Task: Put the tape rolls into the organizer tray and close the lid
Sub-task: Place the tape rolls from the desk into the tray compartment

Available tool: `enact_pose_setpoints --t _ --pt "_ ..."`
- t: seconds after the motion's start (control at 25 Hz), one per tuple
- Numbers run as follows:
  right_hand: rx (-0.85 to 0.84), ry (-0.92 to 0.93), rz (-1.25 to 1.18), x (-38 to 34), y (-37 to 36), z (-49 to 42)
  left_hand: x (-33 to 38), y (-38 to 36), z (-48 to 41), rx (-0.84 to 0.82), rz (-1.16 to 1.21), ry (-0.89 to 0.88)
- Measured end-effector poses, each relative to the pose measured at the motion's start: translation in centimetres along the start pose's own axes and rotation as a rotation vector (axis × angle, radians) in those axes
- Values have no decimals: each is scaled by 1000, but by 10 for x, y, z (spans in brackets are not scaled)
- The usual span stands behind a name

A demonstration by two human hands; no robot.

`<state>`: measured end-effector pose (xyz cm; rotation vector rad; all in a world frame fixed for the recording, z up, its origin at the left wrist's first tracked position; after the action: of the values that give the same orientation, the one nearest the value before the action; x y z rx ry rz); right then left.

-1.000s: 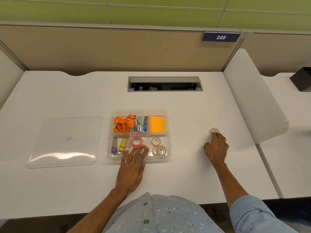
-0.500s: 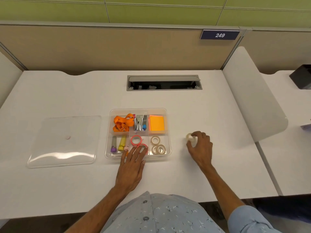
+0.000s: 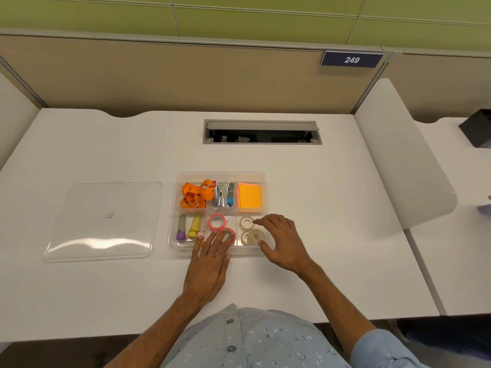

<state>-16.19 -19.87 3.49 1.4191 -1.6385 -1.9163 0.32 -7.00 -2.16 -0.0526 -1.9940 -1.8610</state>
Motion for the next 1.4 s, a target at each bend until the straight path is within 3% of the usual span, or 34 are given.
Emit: enact_pose_setpoints --t 0.32,0.6,0.76,0.96,1.16,1.4 --pt "-36 -82 28 3 6 -14 0 -1 -1 -5 -4 5" --pt "-320 -25 390 -7 -20 -29 1 1 0 -44 -5 13" --pt "-383 -12 469 -13 -31 -27 3 2 -1 -76 -7 18" --pt "-398 -19 482 -20 -38 -30 4 5 0 -117 -7 38" --pt "-292 -137 474 -15 -27 -36 5 9 1 -132 1 44" --pt "-318 -31 478 -20 -30 -33 5 10 1 -153 0 47"
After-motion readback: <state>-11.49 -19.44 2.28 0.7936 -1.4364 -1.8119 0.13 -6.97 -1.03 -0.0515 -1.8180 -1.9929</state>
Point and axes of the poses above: each hand's wrist, its own z-axis away from the middle knuckle, its own y-axis out of the back of the hand, x = y × z, the point moved 9 cm from there along -z, towards the middle knuckle, and after that the axes turned 10 degrees about y, right-handed, at the moved point
